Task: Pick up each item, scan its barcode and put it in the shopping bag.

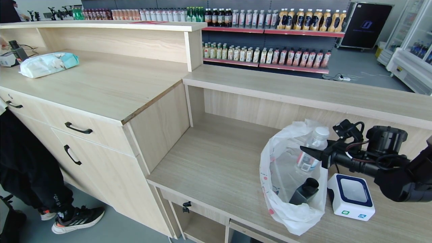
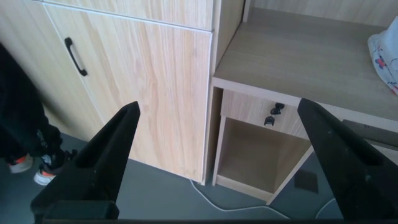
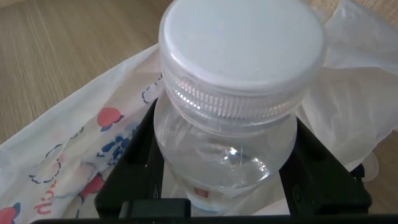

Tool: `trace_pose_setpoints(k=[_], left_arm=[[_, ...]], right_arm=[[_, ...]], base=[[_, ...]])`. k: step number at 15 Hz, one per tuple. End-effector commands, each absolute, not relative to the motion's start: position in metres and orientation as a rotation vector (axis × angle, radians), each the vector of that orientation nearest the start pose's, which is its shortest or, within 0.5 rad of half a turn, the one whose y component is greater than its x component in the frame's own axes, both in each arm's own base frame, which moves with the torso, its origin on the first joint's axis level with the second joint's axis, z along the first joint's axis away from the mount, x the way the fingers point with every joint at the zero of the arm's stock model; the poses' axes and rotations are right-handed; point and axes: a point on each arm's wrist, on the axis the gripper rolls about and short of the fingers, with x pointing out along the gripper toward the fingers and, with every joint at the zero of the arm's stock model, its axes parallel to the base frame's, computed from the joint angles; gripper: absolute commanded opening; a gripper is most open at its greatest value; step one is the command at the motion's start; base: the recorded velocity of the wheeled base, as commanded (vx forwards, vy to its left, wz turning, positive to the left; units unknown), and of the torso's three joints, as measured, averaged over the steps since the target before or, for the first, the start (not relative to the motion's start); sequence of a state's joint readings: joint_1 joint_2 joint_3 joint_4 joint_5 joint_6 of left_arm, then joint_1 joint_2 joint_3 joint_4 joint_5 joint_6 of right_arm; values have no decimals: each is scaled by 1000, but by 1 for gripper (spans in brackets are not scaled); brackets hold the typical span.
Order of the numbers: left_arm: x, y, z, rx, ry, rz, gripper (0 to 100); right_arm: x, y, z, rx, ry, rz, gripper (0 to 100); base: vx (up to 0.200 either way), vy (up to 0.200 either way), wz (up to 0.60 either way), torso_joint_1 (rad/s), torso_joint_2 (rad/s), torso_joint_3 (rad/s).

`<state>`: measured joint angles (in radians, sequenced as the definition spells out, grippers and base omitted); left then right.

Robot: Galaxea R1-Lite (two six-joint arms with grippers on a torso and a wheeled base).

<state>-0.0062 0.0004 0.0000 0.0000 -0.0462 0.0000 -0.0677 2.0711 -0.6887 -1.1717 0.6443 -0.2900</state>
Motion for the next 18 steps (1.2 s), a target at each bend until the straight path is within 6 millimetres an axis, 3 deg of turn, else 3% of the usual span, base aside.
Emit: trace_pose_setpoints(k=[1, 18], left_arm=[[-23, -1, 76, 0, 2, -52, 100], [-23, -1, 76, 0, 2, -52, 100]], right_arm=[[346, -10, 84, -206, 120, 602, 0], [343, -13, 77, -217, 148, 614, 0]], base=[[0, 0, 0, 0, 0, 0], [0, 0, 0, 0, 0, 0]])
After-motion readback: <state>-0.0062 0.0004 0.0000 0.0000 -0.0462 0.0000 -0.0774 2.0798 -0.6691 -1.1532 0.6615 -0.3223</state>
